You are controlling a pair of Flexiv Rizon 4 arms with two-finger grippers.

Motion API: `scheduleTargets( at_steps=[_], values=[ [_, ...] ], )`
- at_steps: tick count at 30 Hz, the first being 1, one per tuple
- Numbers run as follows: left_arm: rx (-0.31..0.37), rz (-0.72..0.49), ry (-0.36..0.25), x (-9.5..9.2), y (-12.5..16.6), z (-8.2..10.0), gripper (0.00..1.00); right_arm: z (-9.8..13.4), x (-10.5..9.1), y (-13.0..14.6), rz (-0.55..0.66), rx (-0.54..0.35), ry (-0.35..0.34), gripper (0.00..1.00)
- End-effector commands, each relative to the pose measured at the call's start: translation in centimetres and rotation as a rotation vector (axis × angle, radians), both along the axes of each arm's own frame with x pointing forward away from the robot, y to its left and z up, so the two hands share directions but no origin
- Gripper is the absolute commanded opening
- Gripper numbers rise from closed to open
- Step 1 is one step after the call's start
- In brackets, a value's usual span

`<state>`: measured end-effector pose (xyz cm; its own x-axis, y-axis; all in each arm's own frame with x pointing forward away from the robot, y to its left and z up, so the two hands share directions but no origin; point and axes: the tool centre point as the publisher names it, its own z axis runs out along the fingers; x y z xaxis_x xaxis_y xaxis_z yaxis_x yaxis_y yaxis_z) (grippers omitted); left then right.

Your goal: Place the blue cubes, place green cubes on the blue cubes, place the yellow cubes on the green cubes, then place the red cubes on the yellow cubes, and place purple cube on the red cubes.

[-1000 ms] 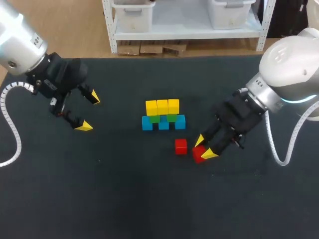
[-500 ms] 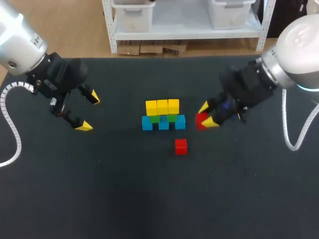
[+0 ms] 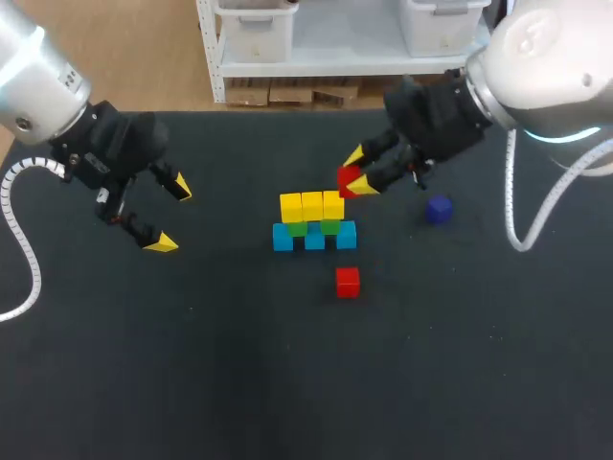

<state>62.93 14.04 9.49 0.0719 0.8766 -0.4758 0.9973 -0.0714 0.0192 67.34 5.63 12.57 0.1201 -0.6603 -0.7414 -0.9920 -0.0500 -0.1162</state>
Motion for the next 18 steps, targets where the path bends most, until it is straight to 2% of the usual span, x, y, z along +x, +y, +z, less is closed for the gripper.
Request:
scheduleTargets(
  at_steps=[1,18],
  values=[
    [-0.005,-0.003,-0.003,-0.1,0.2,-0.1,1.00,-0.8,1.9,1.4,0.008,0.004,0.025,0.00],
    [-0.005,-0.003,-0.003,-0.1,0.2,-0.1,1.00,-2.5,1.6,2.6,-0.044,-0.012,0.056,0.00]
  ],
)
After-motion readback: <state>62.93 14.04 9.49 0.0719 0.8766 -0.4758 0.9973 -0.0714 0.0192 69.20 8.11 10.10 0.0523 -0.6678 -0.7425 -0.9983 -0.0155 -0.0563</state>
